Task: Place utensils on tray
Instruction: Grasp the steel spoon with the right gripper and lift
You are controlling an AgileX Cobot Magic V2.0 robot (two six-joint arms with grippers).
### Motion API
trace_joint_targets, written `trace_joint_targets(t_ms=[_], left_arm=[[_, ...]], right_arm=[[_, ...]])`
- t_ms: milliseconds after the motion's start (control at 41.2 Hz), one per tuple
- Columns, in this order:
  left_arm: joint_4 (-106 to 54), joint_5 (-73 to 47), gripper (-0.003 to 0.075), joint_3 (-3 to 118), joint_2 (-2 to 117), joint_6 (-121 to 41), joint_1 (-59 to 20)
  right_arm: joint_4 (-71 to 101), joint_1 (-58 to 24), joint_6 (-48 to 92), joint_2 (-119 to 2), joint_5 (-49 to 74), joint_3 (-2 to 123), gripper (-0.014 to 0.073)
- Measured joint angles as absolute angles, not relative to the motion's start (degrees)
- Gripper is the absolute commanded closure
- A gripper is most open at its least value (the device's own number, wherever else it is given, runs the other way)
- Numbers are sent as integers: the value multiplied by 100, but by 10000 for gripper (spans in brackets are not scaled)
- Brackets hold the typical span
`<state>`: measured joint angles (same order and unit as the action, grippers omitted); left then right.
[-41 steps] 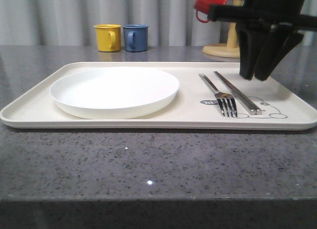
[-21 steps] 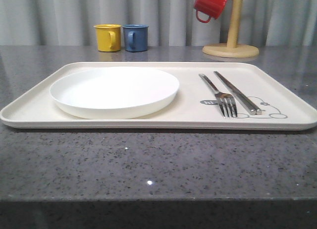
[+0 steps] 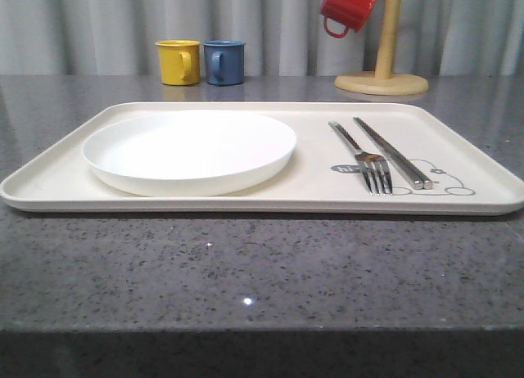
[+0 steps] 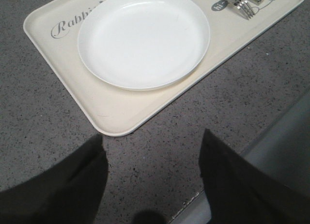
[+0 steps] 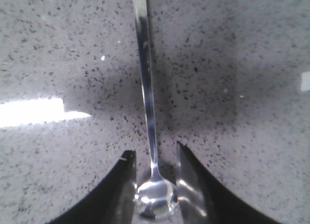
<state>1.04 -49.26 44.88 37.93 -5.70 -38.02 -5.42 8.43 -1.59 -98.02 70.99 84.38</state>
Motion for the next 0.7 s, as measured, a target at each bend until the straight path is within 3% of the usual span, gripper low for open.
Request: trace_joint_targets(t_ms=[316, 559, 704], left_arm=[[104, -4926, 310, 4488, 3793, -570, -3802], [104, -4926, 310, 4488, 3793, -570, -3802], [104, -4926, 310, 4488, 3793, -570, -3802]], right_arm=[[-528, 843, -146, -10368, 7026, 8425, 375], [-472, 843, -146, -10428, 7017, 8425, 616], [-449, 843, -137, -10428, 7013, 8436, 643]])
